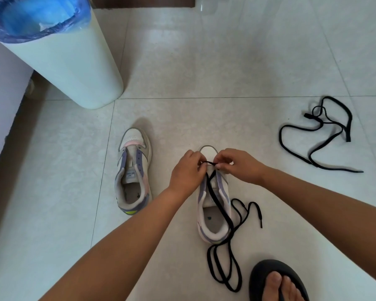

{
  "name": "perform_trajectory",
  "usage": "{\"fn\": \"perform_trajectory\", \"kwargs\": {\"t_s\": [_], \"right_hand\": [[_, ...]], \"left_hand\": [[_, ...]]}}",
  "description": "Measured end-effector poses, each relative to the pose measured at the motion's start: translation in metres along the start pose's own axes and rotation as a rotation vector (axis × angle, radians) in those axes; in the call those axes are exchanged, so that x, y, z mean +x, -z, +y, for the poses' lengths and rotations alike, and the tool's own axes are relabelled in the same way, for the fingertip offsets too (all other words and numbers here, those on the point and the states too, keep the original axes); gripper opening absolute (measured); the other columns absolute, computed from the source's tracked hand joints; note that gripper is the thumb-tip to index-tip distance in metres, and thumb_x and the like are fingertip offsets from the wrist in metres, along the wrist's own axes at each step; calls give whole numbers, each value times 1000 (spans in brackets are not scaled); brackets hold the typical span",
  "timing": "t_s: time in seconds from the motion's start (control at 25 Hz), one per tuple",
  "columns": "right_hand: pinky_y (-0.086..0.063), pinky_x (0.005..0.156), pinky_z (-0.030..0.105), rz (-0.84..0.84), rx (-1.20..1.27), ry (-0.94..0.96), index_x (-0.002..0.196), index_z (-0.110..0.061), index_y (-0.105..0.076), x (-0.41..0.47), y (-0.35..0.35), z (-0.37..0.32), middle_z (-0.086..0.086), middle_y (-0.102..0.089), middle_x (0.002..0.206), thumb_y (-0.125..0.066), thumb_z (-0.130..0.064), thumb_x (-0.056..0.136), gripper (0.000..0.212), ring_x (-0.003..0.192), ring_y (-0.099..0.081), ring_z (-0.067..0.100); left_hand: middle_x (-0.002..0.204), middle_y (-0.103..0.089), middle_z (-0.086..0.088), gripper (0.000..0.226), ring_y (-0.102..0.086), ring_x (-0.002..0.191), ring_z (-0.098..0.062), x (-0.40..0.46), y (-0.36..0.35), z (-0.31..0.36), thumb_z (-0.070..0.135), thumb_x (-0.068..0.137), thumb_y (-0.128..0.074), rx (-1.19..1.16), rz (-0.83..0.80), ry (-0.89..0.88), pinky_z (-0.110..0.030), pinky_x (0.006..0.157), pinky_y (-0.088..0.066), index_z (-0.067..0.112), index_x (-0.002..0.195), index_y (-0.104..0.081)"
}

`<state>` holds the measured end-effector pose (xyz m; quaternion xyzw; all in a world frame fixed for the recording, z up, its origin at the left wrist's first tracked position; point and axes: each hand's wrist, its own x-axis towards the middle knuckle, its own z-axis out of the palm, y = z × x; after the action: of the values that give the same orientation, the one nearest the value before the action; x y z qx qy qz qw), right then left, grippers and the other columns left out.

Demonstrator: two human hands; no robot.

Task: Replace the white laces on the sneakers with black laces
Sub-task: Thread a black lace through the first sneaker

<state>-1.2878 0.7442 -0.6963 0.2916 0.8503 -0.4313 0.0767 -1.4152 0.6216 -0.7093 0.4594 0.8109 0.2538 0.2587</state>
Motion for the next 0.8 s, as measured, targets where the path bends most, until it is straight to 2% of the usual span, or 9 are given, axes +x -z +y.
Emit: {"fn": "perform_trajectory", "kwargs": {"t_s": [0.12,0.24,0.32,0.4,0.44,0.52,0.56,0.68,0.8], "right_hand": [[-35,72,18,9,-113,34,94,-8,-63,3,2,-2,3,-62,94,-59,-13,90,8,83,-51,13],[-38,71,27,138,-185,-8,93,-8,-56,4,-14,-6,3,-57,91,-53,-16,92,8,80,-48,15],[-40,71,29,239,-131,-56,92,-8,-53,3,-30,-7,1,-52,89,-52,-16,92,8,81,-48,16],[-40,71,25,313,42,-109,90,-7,-55,3,-36,-7,2,-53,89,-54,-14,91,7,82,-49,16],[-40,70,22,318,130,-129,89,-7,-56,3,-34,-7,2,-54,89,-55,-14,91,6,82,-50,15],[-39,70,18,253,215,-124,87,-13,-58,4,-25,-3,-2,-55,87,-59,-14,90,4,81,-50,12],[-39,72,18,196,206,-94,86,-16,-58,4,-19,0,-4,-54,86,-59,-14,90,4,81,-50,10],[-37,76,10,9,39,36,94,-15,-65,5,-2,4,-3,-58,93,-58,-7,90,11,87,-52,10],[-43,82,24,-98,-232,182,102,-6,-65,14,10,2,6,-64,101,-54,-4,91,16,93,-56,20]], "left_hand": [[99,-52,-2,15,-55,84,-16,-9,4,5,23,92,-55,-20,44,11,-29,70,-45,11,100,-58],[83,-54,-7,21,-55,67,-23,-31,-3,20,27,77,-72,264,120,-140,-31,50,-43,9,80,-62],[71,-56,-6,26,-55,56,-22,-41,-13,32,29,58,-83,487,67,-137,-27,45,-39,12,67,-65],[78,-59,-5,28,-58,63,-21,-38,-15,44,28,57,-83,529,66,-61,-27,51,-41,13,76,-69],[93,-59,-7,29,-59,77,-22,-34,-12,49,25,68,-77,524,57,-10,-30,60,-43,12,92,-68],[122,-45,-9,30,-49,106,-24,-24,-16,47,19,91,-51,571,35,97,-33,81,-38,10,120,-51],[126,-40,-10,30,-45,110,-24,-21,-16,47,18,95,-44,568,26,143,-32,85,-35,9,124,-46],[125,-39,-8,27,-43,108,-24,-21,-20,38,21,97,-40,508,30,168,-30,82,-32,10,120,-49],[121,-40,-8,26,-42,107,-25,-21,-22,33,21,96,-42,380,44,193,-28,77,-31,10,112,-58]]}}
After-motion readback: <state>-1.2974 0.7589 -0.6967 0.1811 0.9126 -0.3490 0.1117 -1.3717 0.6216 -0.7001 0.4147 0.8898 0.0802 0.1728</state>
